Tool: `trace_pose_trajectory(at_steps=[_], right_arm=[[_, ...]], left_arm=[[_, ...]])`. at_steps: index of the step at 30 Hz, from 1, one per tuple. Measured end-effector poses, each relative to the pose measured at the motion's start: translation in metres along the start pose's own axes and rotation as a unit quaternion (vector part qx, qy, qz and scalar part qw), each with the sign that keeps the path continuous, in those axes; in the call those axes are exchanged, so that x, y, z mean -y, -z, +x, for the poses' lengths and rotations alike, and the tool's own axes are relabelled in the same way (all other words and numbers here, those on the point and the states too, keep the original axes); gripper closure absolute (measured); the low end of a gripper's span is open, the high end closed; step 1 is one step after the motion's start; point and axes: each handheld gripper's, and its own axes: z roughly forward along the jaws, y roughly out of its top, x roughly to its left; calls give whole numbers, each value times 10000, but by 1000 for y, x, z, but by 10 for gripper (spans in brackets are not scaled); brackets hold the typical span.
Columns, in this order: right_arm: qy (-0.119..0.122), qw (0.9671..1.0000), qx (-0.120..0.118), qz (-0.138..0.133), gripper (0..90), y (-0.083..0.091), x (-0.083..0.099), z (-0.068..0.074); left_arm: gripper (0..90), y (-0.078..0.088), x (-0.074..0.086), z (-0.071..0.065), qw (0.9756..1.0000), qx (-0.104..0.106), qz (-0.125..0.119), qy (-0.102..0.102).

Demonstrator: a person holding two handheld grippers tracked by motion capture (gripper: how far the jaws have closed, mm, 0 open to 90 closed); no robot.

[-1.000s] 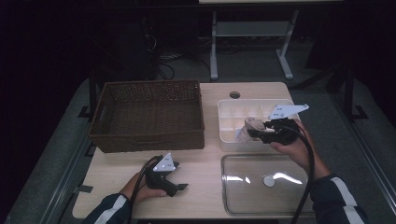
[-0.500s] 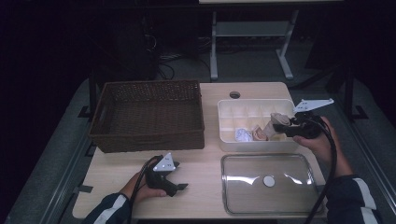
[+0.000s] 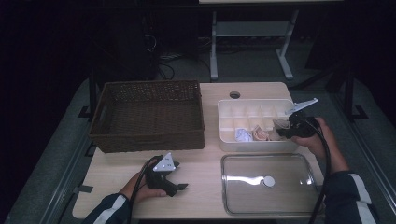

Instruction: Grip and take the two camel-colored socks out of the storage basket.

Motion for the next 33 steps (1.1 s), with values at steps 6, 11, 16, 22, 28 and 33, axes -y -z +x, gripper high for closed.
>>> trace_pose_trajectory(at_steps=[6, 11, 16, 22, 28, 33], right_arm=[[236, 9989, -46, 411, 627, -15, -5, 2], [418, 9965, -119, 709, 602, -28, -10, 9], [131, 9968, -323, 713, 447, -28, -8, 2], [-121, 9986, -354, 386, 402, -16, -6, -5], [-207, 9983, -542, 72, 544, -11, -6, -7], [-24, 9985, -518, 174, 666, -22, -8, 0]], left_arm=[[143, 0, 0, 0, 10000, -1, -1, -2], [143, 0, 0, 0, 10000, 0, 0, -1], [143, 0, 0, 0, 10000, 0, -2, 1], [143, 0, 0, 0, 10000, -1, -2, 1], [143, 0, 0, 0, 10000, 0, -1, 0], [143, 0, 0, 0, 10000, 0, 0, 0]])
